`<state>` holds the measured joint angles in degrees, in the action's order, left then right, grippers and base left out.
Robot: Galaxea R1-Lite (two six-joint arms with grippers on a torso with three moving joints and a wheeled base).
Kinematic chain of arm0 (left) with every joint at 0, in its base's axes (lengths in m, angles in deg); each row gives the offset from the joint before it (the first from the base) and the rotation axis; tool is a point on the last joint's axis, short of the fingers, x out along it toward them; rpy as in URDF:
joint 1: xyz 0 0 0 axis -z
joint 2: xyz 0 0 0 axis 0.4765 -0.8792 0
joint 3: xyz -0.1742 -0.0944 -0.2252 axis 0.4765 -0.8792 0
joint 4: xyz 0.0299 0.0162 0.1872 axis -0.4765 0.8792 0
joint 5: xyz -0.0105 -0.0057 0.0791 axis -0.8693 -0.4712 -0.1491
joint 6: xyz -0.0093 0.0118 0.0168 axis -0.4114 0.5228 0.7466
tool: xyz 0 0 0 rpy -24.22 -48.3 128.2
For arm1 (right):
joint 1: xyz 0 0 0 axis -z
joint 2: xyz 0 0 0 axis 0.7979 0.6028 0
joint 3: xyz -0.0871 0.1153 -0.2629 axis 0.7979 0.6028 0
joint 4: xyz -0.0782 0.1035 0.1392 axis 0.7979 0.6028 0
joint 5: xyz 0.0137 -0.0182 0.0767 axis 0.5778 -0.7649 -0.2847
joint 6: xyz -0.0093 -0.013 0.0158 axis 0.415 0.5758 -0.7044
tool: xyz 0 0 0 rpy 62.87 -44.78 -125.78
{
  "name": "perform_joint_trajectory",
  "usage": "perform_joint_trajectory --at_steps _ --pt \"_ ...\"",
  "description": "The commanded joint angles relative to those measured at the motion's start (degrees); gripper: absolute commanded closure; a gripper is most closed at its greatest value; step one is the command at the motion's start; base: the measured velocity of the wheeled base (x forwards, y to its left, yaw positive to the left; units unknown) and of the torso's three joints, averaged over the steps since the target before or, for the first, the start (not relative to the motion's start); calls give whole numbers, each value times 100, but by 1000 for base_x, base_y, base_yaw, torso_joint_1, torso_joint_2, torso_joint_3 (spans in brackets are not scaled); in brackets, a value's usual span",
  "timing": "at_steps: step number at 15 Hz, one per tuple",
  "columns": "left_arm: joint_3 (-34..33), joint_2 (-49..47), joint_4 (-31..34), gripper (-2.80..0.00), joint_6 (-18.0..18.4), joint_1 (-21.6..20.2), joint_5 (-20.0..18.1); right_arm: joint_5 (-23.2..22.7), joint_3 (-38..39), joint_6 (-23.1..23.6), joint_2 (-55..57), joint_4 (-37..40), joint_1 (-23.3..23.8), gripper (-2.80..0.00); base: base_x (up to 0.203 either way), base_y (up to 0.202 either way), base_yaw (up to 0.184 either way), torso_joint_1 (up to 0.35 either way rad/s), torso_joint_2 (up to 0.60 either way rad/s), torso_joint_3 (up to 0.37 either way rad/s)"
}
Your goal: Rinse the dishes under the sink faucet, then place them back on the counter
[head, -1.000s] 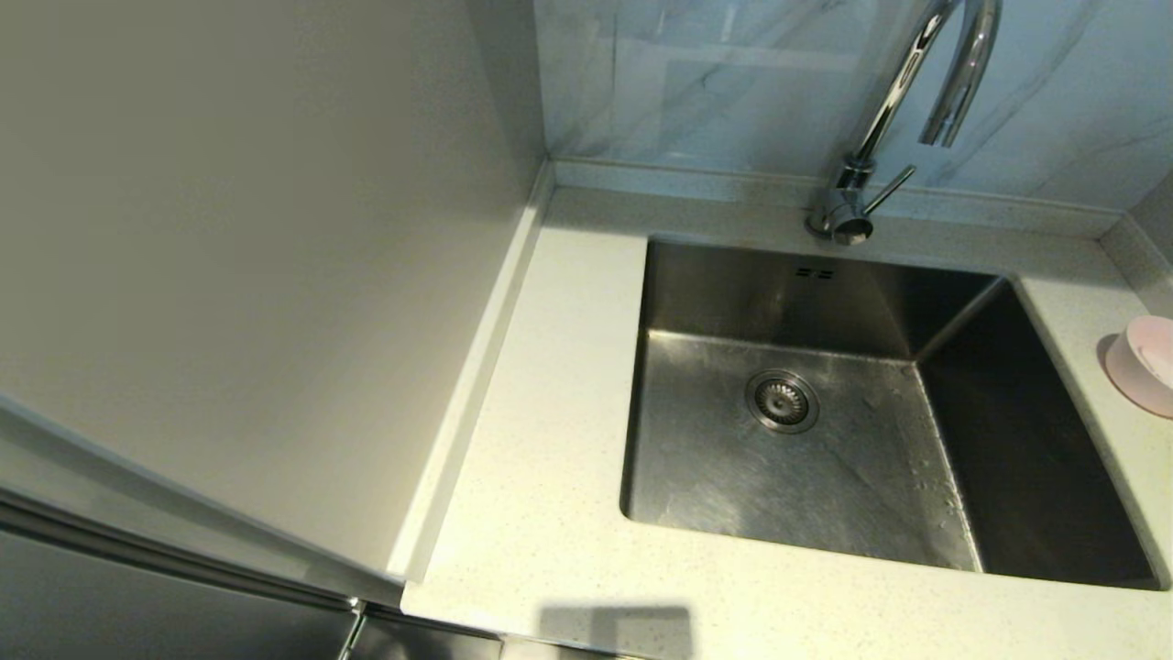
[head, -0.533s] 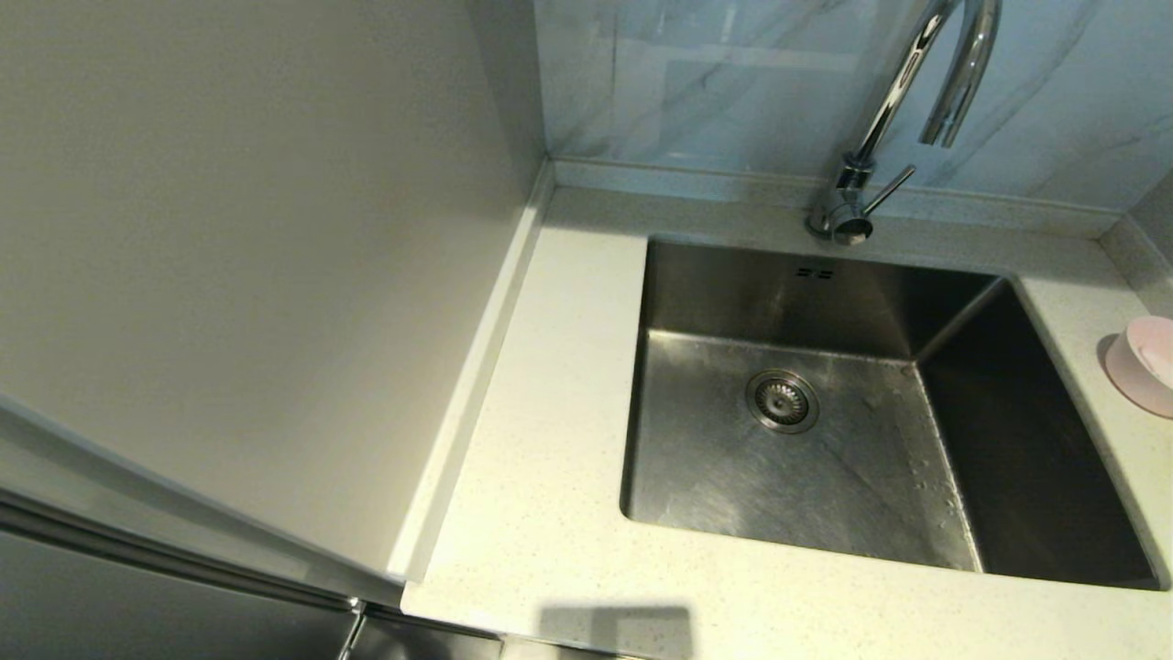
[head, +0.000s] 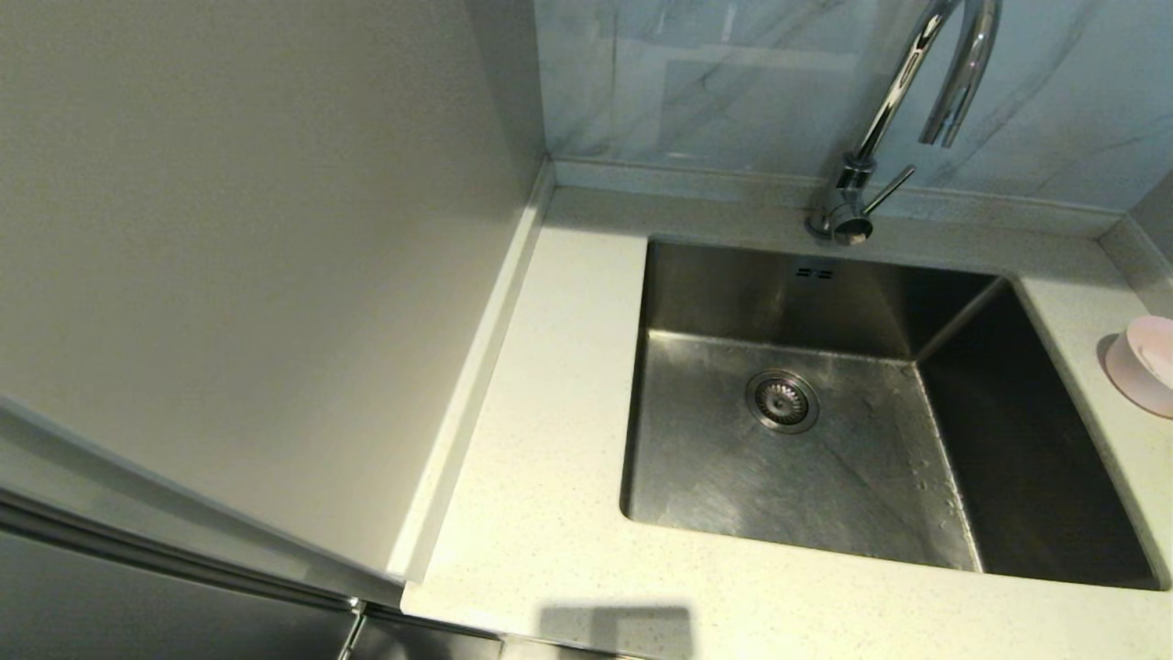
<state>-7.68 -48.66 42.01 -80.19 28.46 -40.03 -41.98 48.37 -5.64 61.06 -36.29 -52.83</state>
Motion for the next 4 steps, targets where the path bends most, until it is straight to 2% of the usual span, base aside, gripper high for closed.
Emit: perform_joint_trajectory --at_steps 1,4 --pt "0 18 -4 0 -4 0 3 0 -4 3 16 -4 -1 0 0 0 0 0 0 0" --pt "0 18 -4 0 -4 0 3 -3 2 -3 16 -4 -1 0 0 0 0 0 0 0"
